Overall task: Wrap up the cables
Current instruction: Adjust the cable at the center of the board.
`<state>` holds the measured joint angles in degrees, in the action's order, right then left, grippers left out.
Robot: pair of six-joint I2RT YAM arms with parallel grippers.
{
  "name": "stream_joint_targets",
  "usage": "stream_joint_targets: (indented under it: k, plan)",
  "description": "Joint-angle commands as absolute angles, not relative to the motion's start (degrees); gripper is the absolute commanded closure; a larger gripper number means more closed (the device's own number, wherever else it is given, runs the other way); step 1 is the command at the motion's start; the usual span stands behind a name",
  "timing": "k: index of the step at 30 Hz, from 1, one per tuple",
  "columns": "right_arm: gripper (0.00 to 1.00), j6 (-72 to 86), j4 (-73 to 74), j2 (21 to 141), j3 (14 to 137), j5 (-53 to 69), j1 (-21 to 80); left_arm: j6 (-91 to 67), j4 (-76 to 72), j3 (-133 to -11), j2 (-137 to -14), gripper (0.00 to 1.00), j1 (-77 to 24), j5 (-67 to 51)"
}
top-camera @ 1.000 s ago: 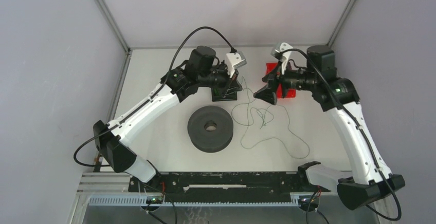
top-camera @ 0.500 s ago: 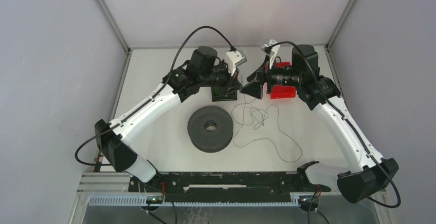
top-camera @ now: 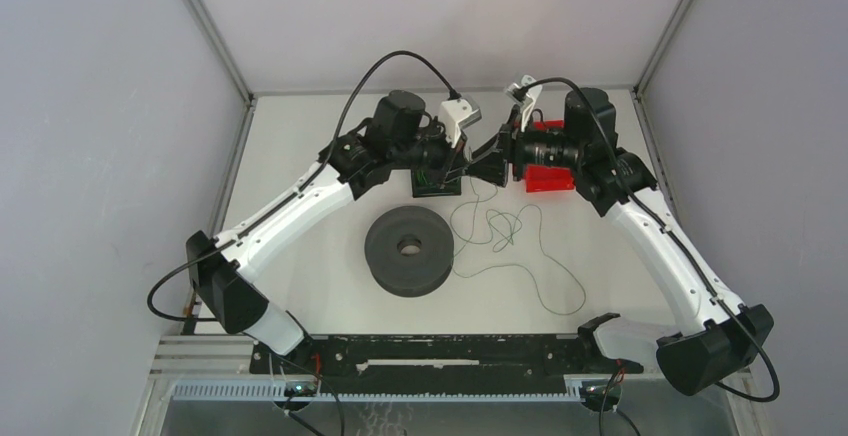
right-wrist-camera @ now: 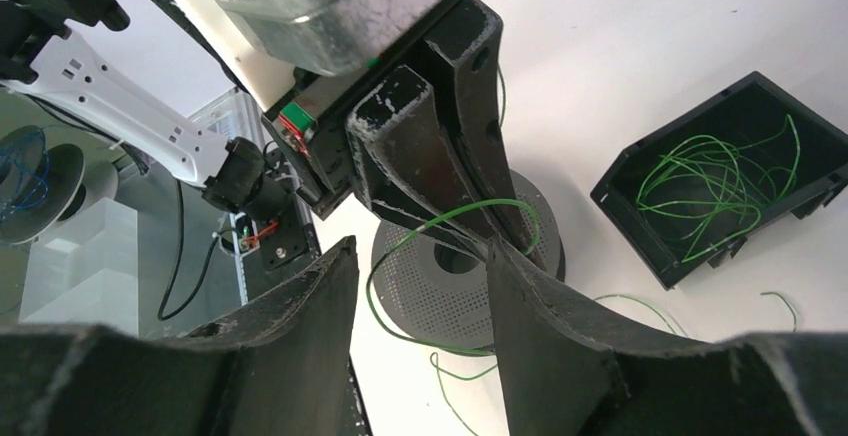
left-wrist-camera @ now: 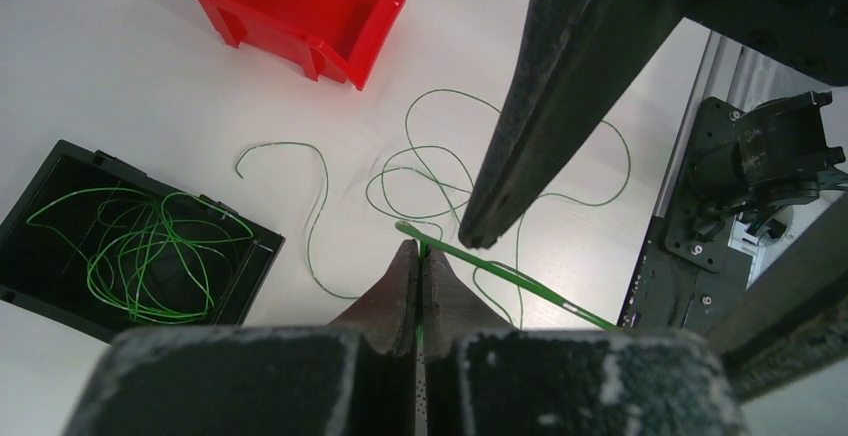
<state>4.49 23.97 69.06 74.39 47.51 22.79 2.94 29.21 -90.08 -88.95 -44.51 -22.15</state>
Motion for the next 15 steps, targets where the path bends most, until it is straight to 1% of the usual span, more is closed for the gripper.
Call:
stream_joint_targets:
  k: [1, 10, 15]
  plan:
    - [0.43, 5.6, 20.9, 69.1, 74.8, 49.5, 23.8, 2.1, 27.3, -91.2, -88.8, 1.0, -45.1, -20.9]
    - [0.51, 4.9, 21.1, 69.1, 73.6, 51.3, 24.4, 1.9, 27.5, -91.7, -89.3, 1.0, -45.2, -20.6]
    - [0.52, 5.3, 20.8, 69.9, 73.3, 50.8, 24.6, 1.9, 27.5, -91.8, -89.1, 1.0, -45.2, -20.6]
